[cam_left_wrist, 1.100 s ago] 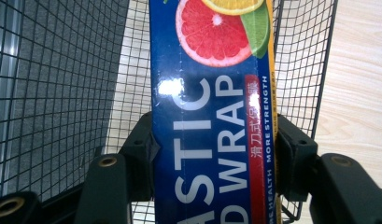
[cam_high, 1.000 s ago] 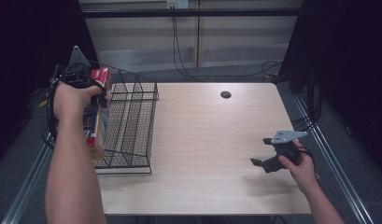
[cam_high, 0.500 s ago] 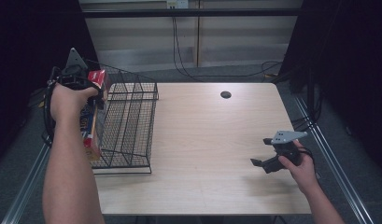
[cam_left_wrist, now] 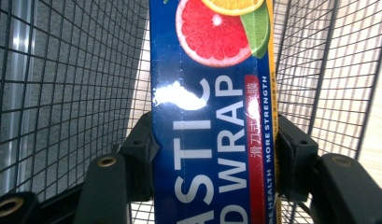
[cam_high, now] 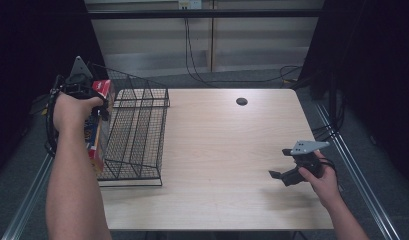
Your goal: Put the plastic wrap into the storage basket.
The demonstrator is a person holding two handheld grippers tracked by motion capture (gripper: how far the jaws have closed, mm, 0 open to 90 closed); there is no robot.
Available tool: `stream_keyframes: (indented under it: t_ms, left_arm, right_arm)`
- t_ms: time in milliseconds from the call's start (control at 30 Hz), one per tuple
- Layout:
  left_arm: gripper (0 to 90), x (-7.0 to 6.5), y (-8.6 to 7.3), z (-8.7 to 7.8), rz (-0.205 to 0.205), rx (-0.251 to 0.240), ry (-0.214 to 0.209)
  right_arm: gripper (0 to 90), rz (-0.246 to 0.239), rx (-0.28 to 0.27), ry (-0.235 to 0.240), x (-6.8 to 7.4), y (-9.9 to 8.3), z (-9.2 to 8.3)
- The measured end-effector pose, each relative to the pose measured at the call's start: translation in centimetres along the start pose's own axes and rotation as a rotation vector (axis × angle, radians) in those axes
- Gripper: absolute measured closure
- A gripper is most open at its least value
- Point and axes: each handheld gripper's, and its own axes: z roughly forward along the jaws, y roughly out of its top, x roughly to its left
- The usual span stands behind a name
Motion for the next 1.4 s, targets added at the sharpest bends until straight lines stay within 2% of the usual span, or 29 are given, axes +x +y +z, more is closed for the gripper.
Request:
stream_keyframes:
  t_ms: [33, 100, 167, 200, 300, 367, 500, 533, 667, 733, 767, 833, 867, 900, 1000, 1033, 1067, 1133, 1233, 1367, 1400]
  left_arm:
    - [43.5, 0.0, 0.0, 0.1, -0.007, 0.002, -0.002]
    - [43.5, 0.3, 0.1, 0.4, 0.005, 0.0, 0.008]
    - [43.4, 0.3, 0.1, 0.6, -0.002, 0.001, 0.007]
    - [43.4, 0.4, 0.1, 0.8, -0.019, 0.003, -0.001]
    - [43.3, 0.4, 0.1, 1.0, -0.02, 0.002, -0.003]
    - [43.2, 0.4, 0.3, 1.2, -0.002, 0.016, -0.002]
    - [42.7, 0.1, 0.3, 1.6, -0.021, -0.004, 0.006]
    - [42.7, 0.1, 0.4, 1.6, -0.009, 0.01, 0.008]
    - [42.4, 0.2, 0.4, 1.9, -0.024, 0.013, 0.014]
    - [42.2, 0.4, 0.4, 2.0, -0.012, 0.019, 0.021]
    - [42.2, 0.3, 0.4, 2.0, -0.033, 0.021, 0.015]
    - [41.9, 0.3, 0.3, 2.2, -0.033, 0.002, 0.029]
    - [41.9, 0.4, 0.3, 2.2, -0.025, 0.014, 0.027]
    - [41.9, 0.4, 0.3, 2.3, -0.033, 0.022, 0.013]
    - [41.7, 0.7, 0.2, 2.5, -0.019, 0.025, 0.024]
    - [40.0, 0.7, 0.2, 2.2, -0.037, -0.033, 0.015]
    - [40.0, 0.7, 0.2, 2.2, -0.037, -0.033, 0.015]
    - [38.9, 0.9, 0.2, 1.2, -0.065, -0.088, -0.022]
    - [37.0, 0.9, 0.3, 0.1, -0.076, -0.1, -0.011]
    - [35.1, 0.7, 0.0, -0.5, -0.075, -0.112, -0.043]
    - [35.0, 0.6, -0.1, -0.5, -0.068, -0.095, -0.049]
  right_arm:
    - [1.8, 0.0, 0.0, 0.0, 0.0, 0.0, 0.0]
    - [1.8, -0.001, 0.001, 0.0, 0.0, 0.0, 0.0]
    - [1.8, 0.0, 0.002, 0.001, 0.0, 0.0, 0.0]
    - [1.8, -0.002, 0.006, -0.003, 0.0, -0.1, 0.1]
    - [1.8, -0.001, 0.007, -0.002, 0.1, -0.1, 0.1]
    - [1.8, -0.006, 0.006, -0.002, 0.1, -0.1, 0.2]
    - [1.8, -0.001, 0.007, -0.001, 0.1, -0.1, 0.1]
    - [1.8, -0.001, 0.007, -0.001, 0.1, -0.1, 0.1]
    - [1.8, 0.001, 0.008, 0.0, 0.0, -0.1, 0.0]
    - [1.8, -0.001, 0.009, 0.005, 0.0, -0.1, 0.1]
    - [1.8, -0.003, 0.01, 0.003, 0.0, -0.1, 0.1]
    - [1.8, 0.003, 0.008, 0.006, 0.0, -0.2, 0.1]
    - [1.8, 0.002, 0.008, 0.007, 0.0, -0.2, 0.1]
    - [1.8, 0.002, 0.008, 0.007, 0.0, -0.2, 0.1]
    - [1.8, 0.002, 0.007, 0.006, 0.0, -0.2, 0.1]
    - [1.8, 0.005, 0.004, 0.013, 0.0, -0.1, 0.1]
    - [1.8, 0.005, 0.004, 0.013, 0.0, -0.1, 0.1]
    - [1.8, 0.004, 0.004, 0.011, 0.0, -0.1, 0.1]
    - [1.8, 0.002, 0.011, 0.008, 0.1, -0.1, 0.2]
    - [1.8, 0.001, 0.007, 0.013, 0.2, -0.1, 0.2]
    - [1.8, -0.002, 0.004, 0.016, 0.2, -0.1, 0.2]
